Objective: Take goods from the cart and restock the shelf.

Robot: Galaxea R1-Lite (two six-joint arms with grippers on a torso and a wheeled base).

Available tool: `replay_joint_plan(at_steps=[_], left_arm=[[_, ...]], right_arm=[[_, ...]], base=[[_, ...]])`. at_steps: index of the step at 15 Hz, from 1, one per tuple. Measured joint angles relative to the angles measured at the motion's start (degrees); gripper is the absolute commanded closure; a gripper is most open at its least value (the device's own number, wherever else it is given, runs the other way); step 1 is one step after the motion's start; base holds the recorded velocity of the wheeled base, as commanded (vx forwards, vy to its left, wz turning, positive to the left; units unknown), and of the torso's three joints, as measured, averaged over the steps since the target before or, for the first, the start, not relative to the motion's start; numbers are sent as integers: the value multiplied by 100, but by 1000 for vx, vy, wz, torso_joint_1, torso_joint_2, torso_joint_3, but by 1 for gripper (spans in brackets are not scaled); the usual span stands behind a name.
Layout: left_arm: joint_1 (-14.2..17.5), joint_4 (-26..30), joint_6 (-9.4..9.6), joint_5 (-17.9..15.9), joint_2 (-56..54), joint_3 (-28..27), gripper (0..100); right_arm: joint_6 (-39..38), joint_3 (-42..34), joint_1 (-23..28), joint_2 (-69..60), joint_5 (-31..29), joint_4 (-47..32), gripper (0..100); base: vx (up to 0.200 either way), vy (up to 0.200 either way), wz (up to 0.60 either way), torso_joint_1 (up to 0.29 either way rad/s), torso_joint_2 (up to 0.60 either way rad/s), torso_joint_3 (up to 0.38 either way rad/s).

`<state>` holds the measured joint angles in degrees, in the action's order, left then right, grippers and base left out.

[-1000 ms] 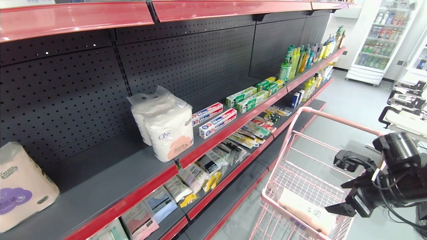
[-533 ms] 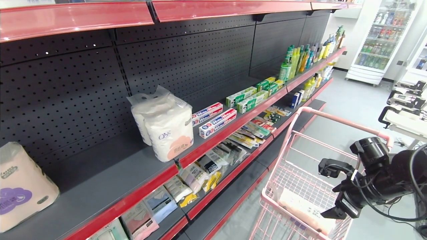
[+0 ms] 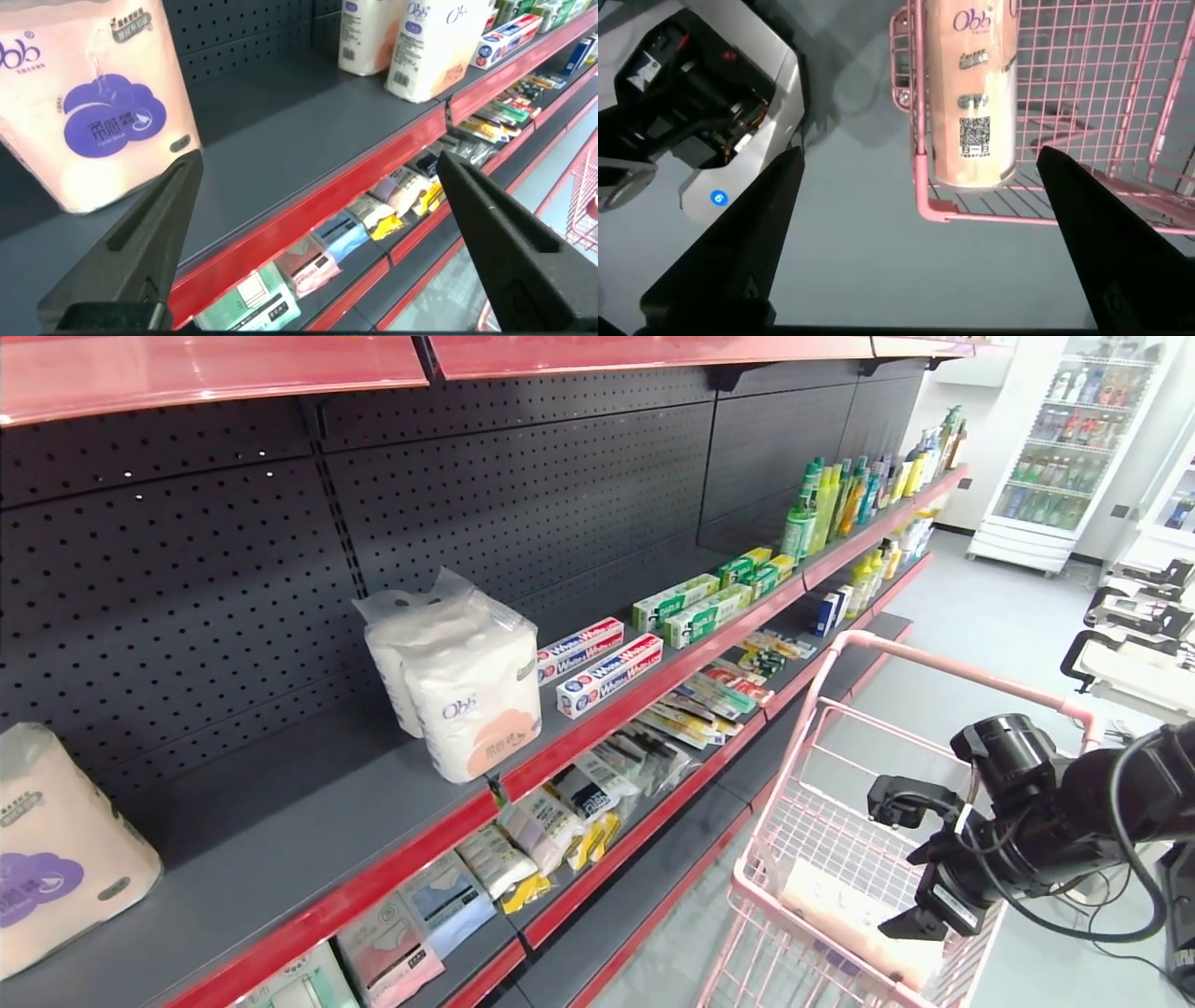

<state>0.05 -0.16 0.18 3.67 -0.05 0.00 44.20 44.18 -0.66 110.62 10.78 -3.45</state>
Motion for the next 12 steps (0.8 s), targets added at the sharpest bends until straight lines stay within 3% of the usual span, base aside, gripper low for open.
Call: replay_joint_plan(at_steps=[9, 12], left_arm=[[2, 0, 0, -1, 0, 0, 0], [-2, 0, -2, -1, 0, 0, 0]], right_arm=[[22, 96, -179, 263, -202, 11, 0], [350, 129, -155, 335, -230, 11, 0]], base=[[0, 0, 0, -91, 201, 109], [0, 0, 0, -129, 276, 149]])
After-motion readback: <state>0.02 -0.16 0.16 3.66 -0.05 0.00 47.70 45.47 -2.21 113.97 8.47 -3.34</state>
